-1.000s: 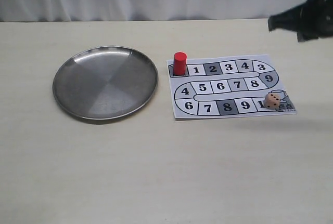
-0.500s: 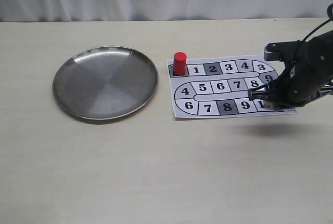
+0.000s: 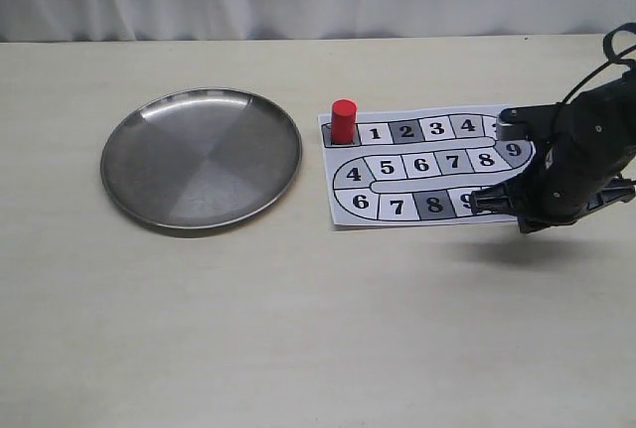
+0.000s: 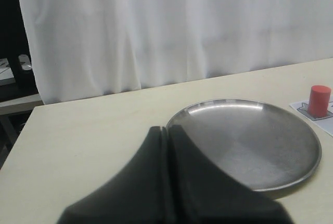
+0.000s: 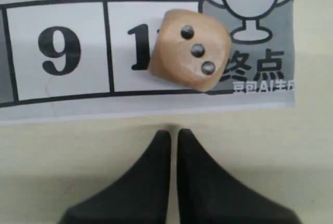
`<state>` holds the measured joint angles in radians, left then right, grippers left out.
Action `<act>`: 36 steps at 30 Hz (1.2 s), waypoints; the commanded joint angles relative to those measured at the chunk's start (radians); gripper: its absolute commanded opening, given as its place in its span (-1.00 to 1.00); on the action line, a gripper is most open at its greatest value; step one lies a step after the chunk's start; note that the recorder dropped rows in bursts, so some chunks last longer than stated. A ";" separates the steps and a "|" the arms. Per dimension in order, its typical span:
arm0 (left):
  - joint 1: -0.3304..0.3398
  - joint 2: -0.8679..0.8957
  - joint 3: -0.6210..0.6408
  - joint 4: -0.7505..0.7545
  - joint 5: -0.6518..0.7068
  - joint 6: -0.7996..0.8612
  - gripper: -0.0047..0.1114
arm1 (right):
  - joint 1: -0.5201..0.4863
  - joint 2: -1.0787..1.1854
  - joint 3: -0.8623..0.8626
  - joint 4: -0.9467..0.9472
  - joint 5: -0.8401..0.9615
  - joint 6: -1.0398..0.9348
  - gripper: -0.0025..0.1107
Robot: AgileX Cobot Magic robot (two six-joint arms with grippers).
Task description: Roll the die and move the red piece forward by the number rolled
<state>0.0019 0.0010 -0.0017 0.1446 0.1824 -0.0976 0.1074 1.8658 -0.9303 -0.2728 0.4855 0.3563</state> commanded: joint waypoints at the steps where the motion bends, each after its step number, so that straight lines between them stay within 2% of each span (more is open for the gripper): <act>1: -0.002 -0.001 0.002 0.000 -0.009 -0.001 -0.92 | -0.006 0.001 0.003 0.003 -0.009 -0.005 -0.88; 6: -0.002 -0.001 0.002 0.000 -0.009 -0.001 -0.92 | 0.027 -0.100 0.001 0.032 -0.041 -0.005 -0.88; 11: -0.002 -0.001 0.002 0.000 -0.009 -0.001 -0.92 | 0.143 -0.243 -0.020 0.025 -0.141 -0.012 -0.88; 16: -0.002 -0.001 0.002 0.000 -0.009 -0.001 -0.92 | 0.250 -0.245 -0.151 -0.008 -0.112 -0.012 -0.86; 18: -0.002 -0.001 0.002 0.000 -0.009 -0.001 -0.92 | 0.273 -0.218 -0.210 -0.028 -0.091 -0.012 -0.72; 23: -0.002 -0.001 0.002 0.000 -0.009 -0.001 -0.92 | 0.291 -0.095 -0.358 -0.005 -0.075 0.002 -0.10; 27: -0.002 -0.001 0.002 0.000 -0.009 -0.001 -0.92 | 0.291 0.015 -0.456 0.033 -0.058 0.002 0.24; 30: -0.002 -0.001 0.002 0.000 -0.009 -0.001 -0.92 | 0.291 0.104 -0.519 0.056 -0.058 0.002 0.35; 36: -0.002 -0.001 0.002 0.000 -0.009 -0.001 -0.92 | 0.291 0.243 -0.607 0.056 -0.058 -0.002 0.36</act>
<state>0.0019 0.0010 -0.0017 0.1446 0.1824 -0.0976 0.3971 2.0617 -1.5029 -0.2179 0.4251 0.3561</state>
